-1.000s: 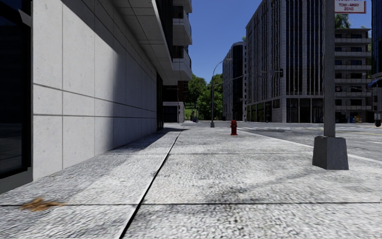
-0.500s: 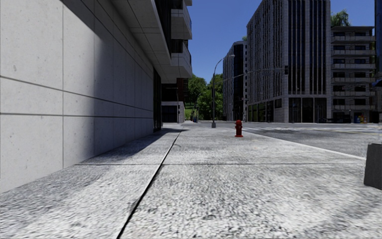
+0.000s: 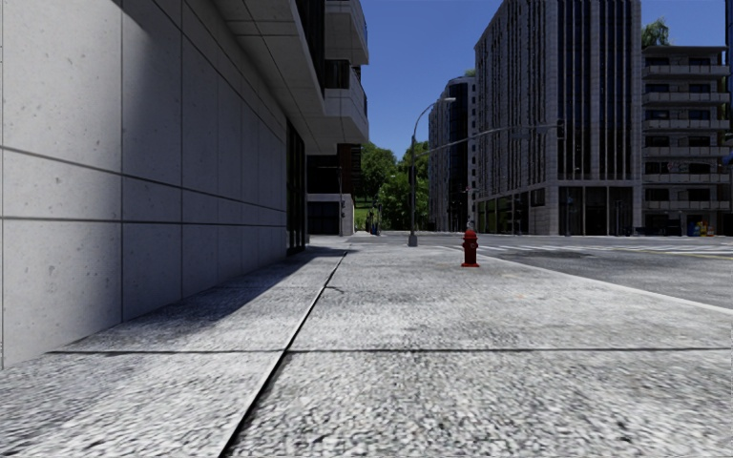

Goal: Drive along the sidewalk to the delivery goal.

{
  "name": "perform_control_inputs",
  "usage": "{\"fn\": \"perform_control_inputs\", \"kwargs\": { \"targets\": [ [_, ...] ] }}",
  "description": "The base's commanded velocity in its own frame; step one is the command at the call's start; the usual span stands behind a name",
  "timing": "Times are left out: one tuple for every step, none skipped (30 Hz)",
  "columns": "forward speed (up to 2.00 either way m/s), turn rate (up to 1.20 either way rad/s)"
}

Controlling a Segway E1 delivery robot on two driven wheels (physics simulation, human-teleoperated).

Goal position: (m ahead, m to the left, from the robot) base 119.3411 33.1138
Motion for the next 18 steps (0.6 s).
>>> {"fn": "perform_control_inputs", "kwargs": {
  "targets": [
    [2.0,0.0],
    [2.0,0.0],
    [2.0,0.0],
    [2.0,0.0],
    [2.0,0.0],
    [2.0,0.0],
    [2.0,0.0],
    [2.0,0.0],
    [2.0,0.0],
    [2.0,0.0],
    [2.0,0.0],
    [2.0,0.0],
    [2.0,0.0],
    [2.0,0.0],
    [2.0,0.0],
    [2.0,0.0],
    [2.0,0.0],
    [2.0,0.0]
  ]
}}
